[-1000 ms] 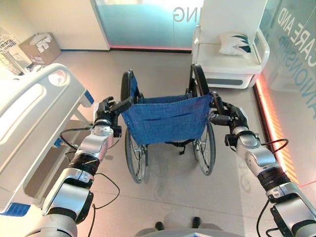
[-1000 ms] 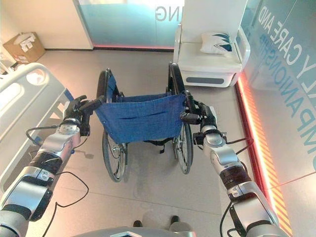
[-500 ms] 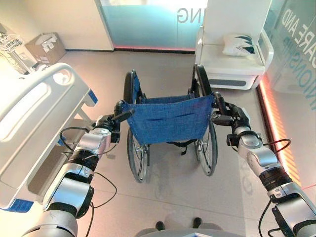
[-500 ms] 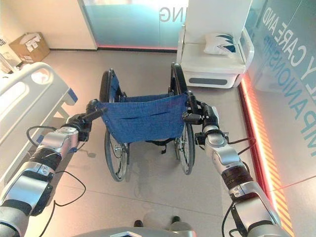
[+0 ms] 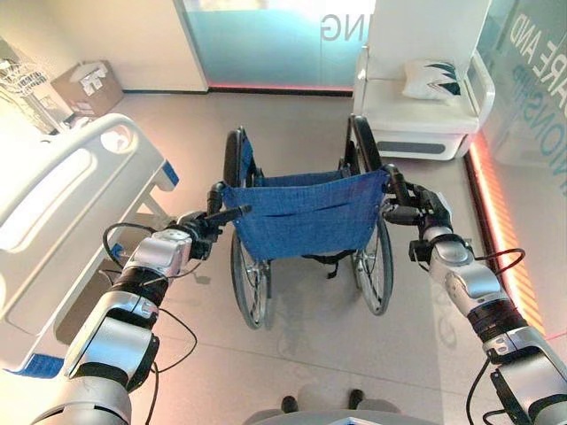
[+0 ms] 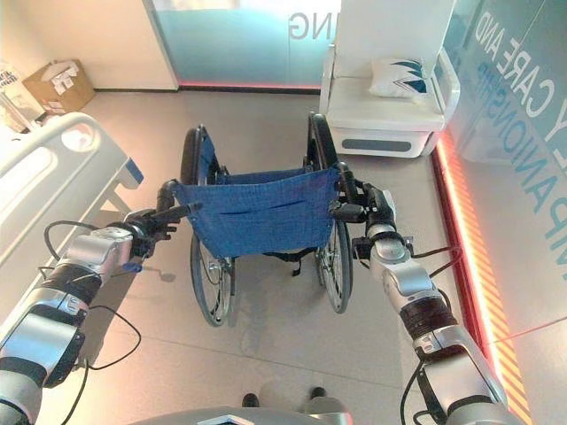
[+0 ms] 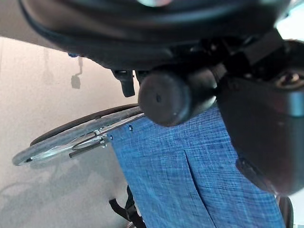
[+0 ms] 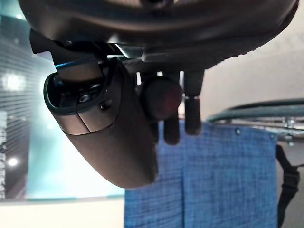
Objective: Push the wheelchair next to the bed
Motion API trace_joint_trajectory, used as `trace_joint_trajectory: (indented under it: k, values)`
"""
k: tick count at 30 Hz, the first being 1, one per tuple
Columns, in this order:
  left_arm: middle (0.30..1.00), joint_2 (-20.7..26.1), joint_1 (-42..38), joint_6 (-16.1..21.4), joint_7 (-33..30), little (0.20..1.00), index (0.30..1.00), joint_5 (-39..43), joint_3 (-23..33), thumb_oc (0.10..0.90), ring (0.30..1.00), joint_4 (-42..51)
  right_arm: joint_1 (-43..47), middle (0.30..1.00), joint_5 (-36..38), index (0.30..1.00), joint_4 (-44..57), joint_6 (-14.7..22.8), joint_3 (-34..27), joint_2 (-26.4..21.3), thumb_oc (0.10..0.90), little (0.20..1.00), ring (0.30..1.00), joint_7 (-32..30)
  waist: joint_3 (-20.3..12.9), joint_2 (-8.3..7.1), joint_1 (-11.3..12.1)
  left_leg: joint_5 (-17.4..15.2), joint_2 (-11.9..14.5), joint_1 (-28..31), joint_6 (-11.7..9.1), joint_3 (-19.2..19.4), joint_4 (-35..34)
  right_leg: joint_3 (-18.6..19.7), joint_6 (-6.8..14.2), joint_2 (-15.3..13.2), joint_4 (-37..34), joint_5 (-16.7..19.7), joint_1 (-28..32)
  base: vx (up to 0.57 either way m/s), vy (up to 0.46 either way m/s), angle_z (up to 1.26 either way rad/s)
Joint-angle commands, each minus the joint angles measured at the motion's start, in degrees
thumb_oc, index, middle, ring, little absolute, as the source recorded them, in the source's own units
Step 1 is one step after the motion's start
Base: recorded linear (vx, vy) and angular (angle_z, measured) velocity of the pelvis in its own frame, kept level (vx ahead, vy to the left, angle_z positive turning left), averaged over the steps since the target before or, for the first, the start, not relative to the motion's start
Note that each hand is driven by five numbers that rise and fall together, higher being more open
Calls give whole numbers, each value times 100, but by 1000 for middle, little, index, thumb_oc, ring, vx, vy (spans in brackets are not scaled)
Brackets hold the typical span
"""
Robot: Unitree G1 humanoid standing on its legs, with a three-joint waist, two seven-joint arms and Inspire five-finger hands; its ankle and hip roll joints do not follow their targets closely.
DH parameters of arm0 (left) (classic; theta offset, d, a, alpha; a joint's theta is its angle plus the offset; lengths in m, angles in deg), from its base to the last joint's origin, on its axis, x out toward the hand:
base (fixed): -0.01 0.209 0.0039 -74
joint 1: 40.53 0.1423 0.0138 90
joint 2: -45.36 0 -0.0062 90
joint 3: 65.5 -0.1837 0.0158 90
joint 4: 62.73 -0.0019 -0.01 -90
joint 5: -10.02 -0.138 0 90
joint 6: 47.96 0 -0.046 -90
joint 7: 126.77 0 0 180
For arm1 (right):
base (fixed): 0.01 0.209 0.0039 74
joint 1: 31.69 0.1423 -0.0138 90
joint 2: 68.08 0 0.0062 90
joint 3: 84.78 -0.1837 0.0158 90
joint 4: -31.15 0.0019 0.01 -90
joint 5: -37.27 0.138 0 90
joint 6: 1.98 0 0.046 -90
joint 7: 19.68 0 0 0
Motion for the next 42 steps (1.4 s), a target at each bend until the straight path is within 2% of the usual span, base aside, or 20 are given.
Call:
trace_joint_trajectory:
  k: [1, 2, 4, 5, 7, 10, 12, 21, 29, 36, 41, 42]
  values:
    - [636, 253, -612, 480, 184, 636, 636, -31, -463, 624, 636, -148, 1079, 300, -316, 300, 531, 1016, 344, 124, 400, 300, 300, 275, -312, -145, 221, -340, -356, -175, -95, 324, 63, 56, 290, -80, 274, -168, -179, 0, 0, 0]
    - [519, 208, -606, 564, 127, 519, 519, 89, -468, 546, 519, -125, 1057, 300, -330, 300, 527, 1025, 354, 129, 400, 300, 300, 312, -311, -151, 202, -336, -351, -171, -101, 332, 57, 78, 291, -71, 264, -162, -179, 0, 0, 0]
    - [465, 169, -605, 599, 14, 465, 465, 226, -470, 510, 465, -105, 1047, 300, -342, 300, 528, 1022, 363, 135, 400, 300, 300, 334, -314, -159, 191, -337, -347, -166, -101, 338, 48, 94, 288, -65, 257, -157, -180, 18, 6, 0]
    - [302, 90, -598, 666, -182, 302, 302, 348, -449, 402, 302, -97, 1032, 300, -348, 300, 514, 1036, 379, 143, 400, 300, 300, 370, -318, -174, 171, -334, -341, -162, -103, 347, 43, 115, 286, -54, 251, -154, -181, 34, 11, 0]
    - [300, 41, -589, 734, -341, 300, 300, 417, -434, 400, 300, -95, 1016, 300, -356, 300, 508, 1049, 394, 153, 400, 300, 300, 386, -321, -186, 162, -335, -335, -159, -103, 363, 45, 120, 284, -53, 253, -154, -183, 40, 9, 0]
    - [300, -108, -594, 1035, -790, 300, 300, 395, -378, 400, 300, -135, 998, 300, -372, 300, 508, 1060, 423, 191, 400, 300, 300, 440, -321, -235, 125, -333, -328, -169, -98, 382, 60, 170, 270, -42, 268, -161, -198, 65, 13, -1]
    - [300, -171, -606, 1065, -893, 300, 300, 367, -350, 400, 300, -116, 981, 300, -400, 300, 534, 1045, 414, 218, 400, 300, 300, 471, -320, -257, 117, -338, -325, -177, -90, 386, 66, 191, 263, -38, 276, -172, -208, 48, 6, -2]
    - [300, -394, -663, 958, -1184, 300, 300, 237, -384, 400, 300, -40, 1012, 300, -474, 300, 653, 1003, 442, 272, 400, 300, 300, 674, -272, -315, 89, -403, -385, -197, -17, 311, 150, 371, 252, -25, 347, -188, -273, 39, 5, -5]
    - [300, -429, -618, 890, -1382, 300, 300, 379, -349, 400, 300, 45, 1098, 300, -548, 300, 663, 904, 490, 283, 400, 300, 300, 779, -247, -325, 156, -553, -475, -227, 57, 255, 415, 384, 285, -129, 479, -227, -265, 53, 39, -9]
    - [300, -430, -576, 906, -1357, 300, 300, 399, -271, 400, 300, -14, 1331, 300, -652, 300, 516, 836, 523, 251, 400, 300, 300, 721, -145, -345, 240, -780, -564, -349, 158, 282, 952, 396, 349, -310, 937, -342, -354, 60, 86, -5]
    - [300, -389, -724, 913, -1337, 300, 300, 388, -250, 400, 300, -70, 1576, 300, -668, 300, 339, 809, 456, 131, 400, 300, 300, 720, -24, -357, 288, -980, -595, -499, 287, 298, 1426, 465, 402, -621, 1792, -365, -569, 67, 104, -7]
    - [300, -369, -798, 886, -1310, 300, 300, 394, -268, 400, 300, -89, 1627, 300, -636, 300, 321, 788, 446, 85, 400, 300, 300, 678, 49, -336, 279, -1051, -610, -523, 332, 241, 1533, 557, 391, -737, 2524, -179, -807, 58, 91, -4]
